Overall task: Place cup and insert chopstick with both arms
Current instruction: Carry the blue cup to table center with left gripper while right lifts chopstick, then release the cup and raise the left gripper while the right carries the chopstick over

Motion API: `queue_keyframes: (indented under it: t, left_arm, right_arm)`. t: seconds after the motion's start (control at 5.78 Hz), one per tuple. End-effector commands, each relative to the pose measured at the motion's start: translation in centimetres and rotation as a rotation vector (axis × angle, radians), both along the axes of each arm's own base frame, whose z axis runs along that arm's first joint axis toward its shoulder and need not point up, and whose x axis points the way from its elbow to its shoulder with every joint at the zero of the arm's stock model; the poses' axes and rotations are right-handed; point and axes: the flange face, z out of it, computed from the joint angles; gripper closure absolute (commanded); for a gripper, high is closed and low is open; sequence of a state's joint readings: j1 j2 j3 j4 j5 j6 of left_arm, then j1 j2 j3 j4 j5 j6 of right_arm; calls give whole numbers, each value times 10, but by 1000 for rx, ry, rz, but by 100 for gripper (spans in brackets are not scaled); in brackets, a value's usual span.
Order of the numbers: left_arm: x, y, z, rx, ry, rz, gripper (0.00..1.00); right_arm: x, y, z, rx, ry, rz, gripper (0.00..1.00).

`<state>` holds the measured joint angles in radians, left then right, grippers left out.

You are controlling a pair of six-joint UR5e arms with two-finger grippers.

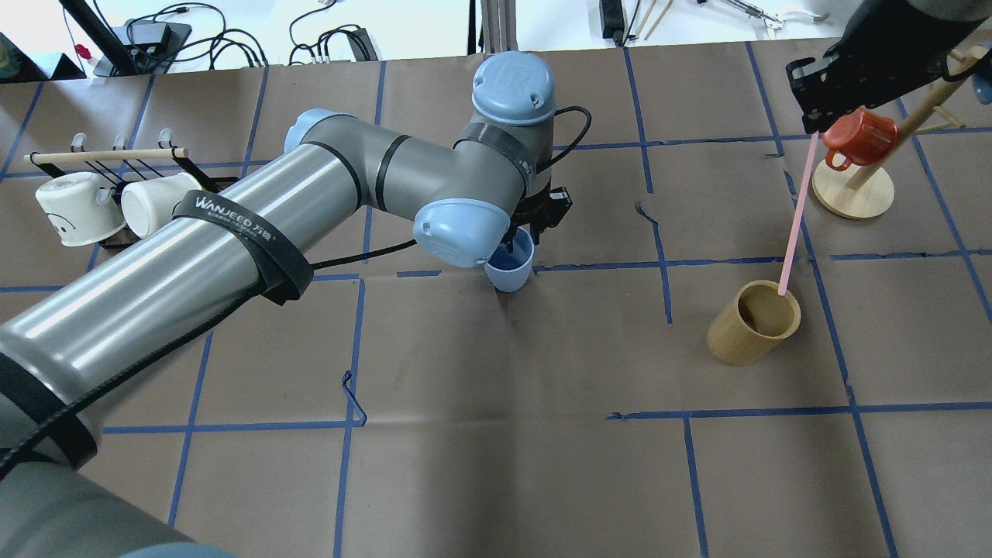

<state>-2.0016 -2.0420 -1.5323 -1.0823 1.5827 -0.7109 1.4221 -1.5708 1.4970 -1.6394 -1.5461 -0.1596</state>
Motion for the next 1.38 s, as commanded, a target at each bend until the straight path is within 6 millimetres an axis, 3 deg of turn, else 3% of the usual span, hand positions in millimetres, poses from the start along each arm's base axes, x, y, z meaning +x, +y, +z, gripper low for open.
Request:
queue_keyframes:
  t: [0.0, 0.17, 0.35, 0.52, 0.69, 0.87, 1.04, 1.21]
  left_arm:
    - [52, -2, 75, -5, -7, -82, 1]
    - [111, 11, 135, 22, -16, -163, 1]
    - [166, 35, 182, 52, -26, -253, 1]
    - [204, 57, 212, 52, -22, -271, 1]
    - [230, 64, 221, 58, -22, -308, 2]
    - [244, 60, 222, 54, -28, -293, 2]
    - [239, 62, 221, 47, -21, -299, 1]
    - [243, 62, 223, 45, -29, -294, 1]
  right_arm:
    - [46, -25, 19, 49, -21, -67, 90]
    - [53, -32, 13, 55, -14, -63, 90]
    - [55, -37, 10, 48, -22, -61, 90]
    - [61, -61, 6, 21, -25, -49, 90]
    - [91, -92, 10, -2, -32, -58, 90]
    - [157, -118, 4, -18, -43, -93, 90]
    - [211, -132, -7, -21, -65, -146, 90]
    - [246, -132, -19, -14, -75, -161, 90]
